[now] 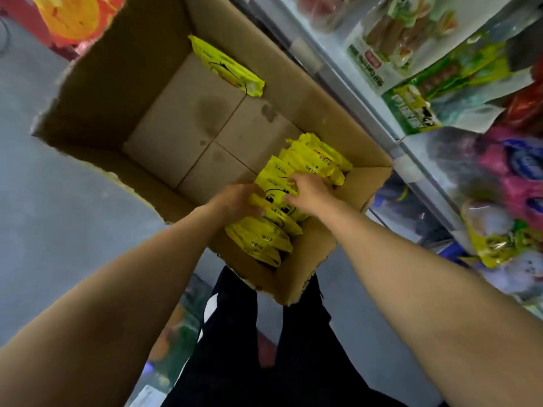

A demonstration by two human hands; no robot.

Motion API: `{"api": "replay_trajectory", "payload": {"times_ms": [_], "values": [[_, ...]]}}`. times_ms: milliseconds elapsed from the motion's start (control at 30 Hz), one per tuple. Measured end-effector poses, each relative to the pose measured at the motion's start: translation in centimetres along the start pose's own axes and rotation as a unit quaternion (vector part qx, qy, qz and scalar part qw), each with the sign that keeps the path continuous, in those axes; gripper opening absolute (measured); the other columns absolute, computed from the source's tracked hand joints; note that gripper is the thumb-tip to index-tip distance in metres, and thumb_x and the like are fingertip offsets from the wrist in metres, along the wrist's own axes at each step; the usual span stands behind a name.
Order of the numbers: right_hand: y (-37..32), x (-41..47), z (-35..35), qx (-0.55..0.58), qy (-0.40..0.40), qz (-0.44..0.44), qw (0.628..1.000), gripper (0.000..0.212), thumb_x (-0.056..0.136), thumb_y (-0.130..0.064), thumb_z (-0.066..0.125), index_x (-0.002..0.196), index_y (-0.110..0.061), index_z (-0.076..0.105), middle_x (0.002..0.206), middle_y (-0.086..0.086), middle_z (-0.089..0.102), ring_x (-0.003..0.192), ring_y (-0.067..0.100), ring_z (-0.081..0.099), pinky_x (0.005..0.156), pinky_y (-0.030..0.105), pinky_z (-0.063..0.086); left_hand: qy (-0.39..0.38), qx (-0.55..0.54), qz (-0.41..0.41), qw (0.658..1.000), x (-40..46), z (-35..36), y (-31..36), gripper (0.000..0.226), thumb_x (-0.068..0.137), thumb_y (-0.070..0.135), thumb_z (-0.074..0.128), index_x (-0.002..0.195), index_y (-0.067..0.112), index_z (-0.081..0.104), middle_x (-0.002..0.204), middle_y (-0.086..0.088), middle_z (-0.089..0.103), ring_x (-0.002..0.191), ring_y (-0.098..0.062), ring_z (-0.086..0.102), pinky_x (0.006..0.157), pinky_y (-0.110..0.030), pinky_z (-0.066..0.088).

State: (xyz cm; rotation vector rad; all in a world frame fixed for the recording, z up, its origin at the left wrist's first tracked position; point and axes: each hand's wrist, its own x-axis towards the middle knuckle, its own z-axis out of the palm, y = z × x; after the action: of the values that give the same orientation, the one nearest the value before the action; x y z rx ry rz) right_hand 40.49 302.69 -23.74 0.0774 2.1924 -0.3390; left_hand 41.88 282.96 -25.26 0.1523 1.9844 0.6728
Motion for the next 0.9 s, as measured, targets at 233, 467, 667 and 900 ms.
{"api": "replay_trajectory", "payload": {"times_ms": [233,467,667,900], "values": [[0.4,1.1,2.0,0.035,0.035,0.029,0.998,0.049,0.081,-0.034,0.076,0.126,-0.022,0.062,0.123,0.003,0.066,0.114,0.024,0.06,0.093,0.037,0.051,-0.01,-0.022,-0.006,1.0,1.5,0.7,-0.5,0.053,0.078,0.028,0.079,0.128,0.027,0.06,0.137,-0.005,0.054,0.125,-0.025,0.05,0.095,-0.029,0.039],[0.4,1.8,2.3,-0.007,0.048,0.017,0.999,0.033,0.081,-0.037,0.076,0.11,-0.026,0.066,0.111,0.001,0.068,0.116,0.024,0.05,0.086,0.03,0.042,-0.003,0.01,-0.013,1.0,1.9,0.4,-0.5,0.044,0.079,0.028,0.077,0.121,0.03,0.065,0.121,-0.004,0.064,0.114,-0.024,0.057,0.094,-0.038,0.048],[0.5,1.0,2.5,0.07,0.028,0.029,0.997,0.01,0.09,-0.033,0.067,0.096,-0.026,0.062,0.103,0.006,0.066,0.103,0.028,0.059,0.075,0.029,0.041,0.026,0.006,-0.003,1.0,1.4,-0.2,-0.5,0.022,0.085,0.029,0.071,0.105,0.023,0.073,0.104,-0.003,0.07,0.101,-0.024,0.063,0.08,-0.035,0.051],[-0.3,-1.5,-2.4,0.095,0.08,0.012,0.992,0.015,0.099,-0.034,0.053,0.094,-0.026,0.041,0.089,0.006,0.062,0.086,0.032,0.057,0.069,0.037,0.044,0.074,-0.001,0.003,0.997,-0.9,-4.0,1.3,0.009,0.09,0.022,0.063,0.095,0.019,0.071,0.091,-0.002,0.065,0.088,-0.021,0.061,0.071,-0.028,0.044]]}}
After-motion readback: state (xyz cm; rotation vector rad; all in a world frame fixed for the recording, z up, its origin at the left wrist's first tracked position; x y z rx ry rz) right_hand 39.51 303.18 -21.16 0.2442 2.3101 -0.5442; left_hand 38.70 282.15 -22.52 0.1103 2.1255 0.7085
